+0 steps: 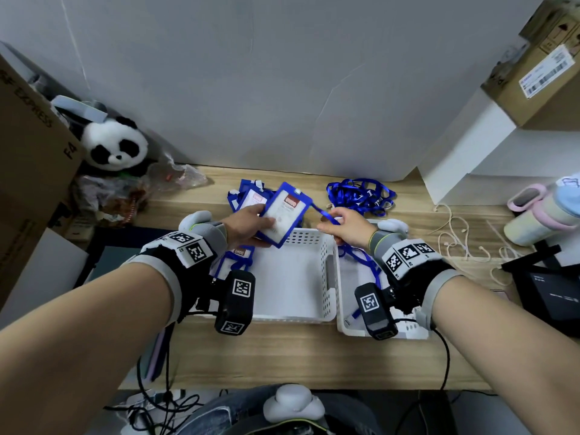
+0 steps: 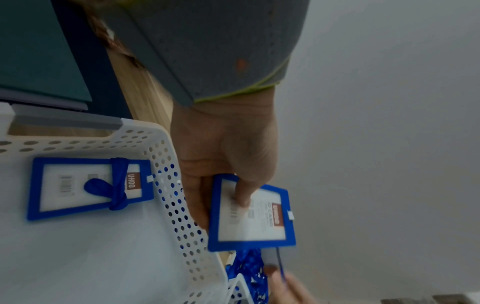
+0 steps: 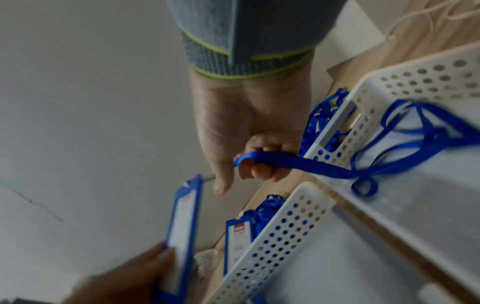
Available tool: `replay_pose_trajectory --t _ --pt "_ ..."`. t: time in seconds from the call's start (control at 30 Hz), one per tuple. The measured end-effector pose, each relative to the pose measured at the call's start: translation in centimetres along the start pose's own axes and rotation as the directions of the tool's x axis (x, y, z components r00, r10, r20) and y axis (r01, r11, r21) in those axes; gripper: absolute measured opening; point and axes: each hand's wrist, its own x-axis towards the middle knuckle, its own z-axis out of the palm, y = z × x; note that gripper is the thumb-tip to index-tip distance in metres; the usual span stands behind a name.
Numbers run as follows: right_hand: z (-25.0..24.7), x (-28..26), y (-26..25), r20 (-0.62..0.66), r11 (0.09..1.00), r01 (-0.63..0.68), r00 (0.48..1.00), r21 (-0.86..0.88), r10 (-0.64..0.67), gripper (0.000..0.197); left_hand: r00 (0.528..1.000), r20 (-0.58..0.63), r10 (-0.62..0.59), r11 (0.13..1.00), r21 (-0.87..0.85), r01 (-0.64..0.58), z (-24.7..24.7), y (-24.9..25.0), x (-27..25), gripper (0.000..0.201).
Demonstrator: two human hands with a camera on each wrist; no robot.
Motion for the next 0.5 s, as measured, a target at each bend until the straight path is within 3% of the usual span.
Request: replay_pose_trajectory --t 0.07,0.23,0.33,0.4,0.5 --pt "-0.7 0.1 0.6 -0.010 0.995 -0.038 0.999 -0.092 0.037 0.006 0.999 -0.051 0.016 0.998 -0.065 -0.019 -0.4 0.3 0.3 0.025" --pt "-2.5 -0.1 -0.6 -0.166 0.990 -0.053 0.986 -0.132 0.030 0.035 0.980 -0.177 0.091 0.976 -0.177 -0.123 -0.8 1.5 1.1 0.031" --pt "-2.7 0.5 -3.0 -0.245 0.979 -0.001 0.968 -0.205 -0.050 0.040 0.985 -0.127 0.116 0.959 -0.243 -0.144 -0.8 2.1 1.4 0.032" --pt "-2.6 0.7 -5.1 -0.264 0.991 0.072 0.959 -0.117 -0.101 0.039 0.988 -0.083 0.131 0.958 -0.244 -0.148 -0.5 2.6 1.5 0.033" --pt "-2.1 1.0 -8.4 -0.239 0.970 0.183 0.961 0.162 -0.141 0.030 0.984 -0.073 0.160 0.958 -0.227 -0.173 -0.3 3.8 1.6 0.031"
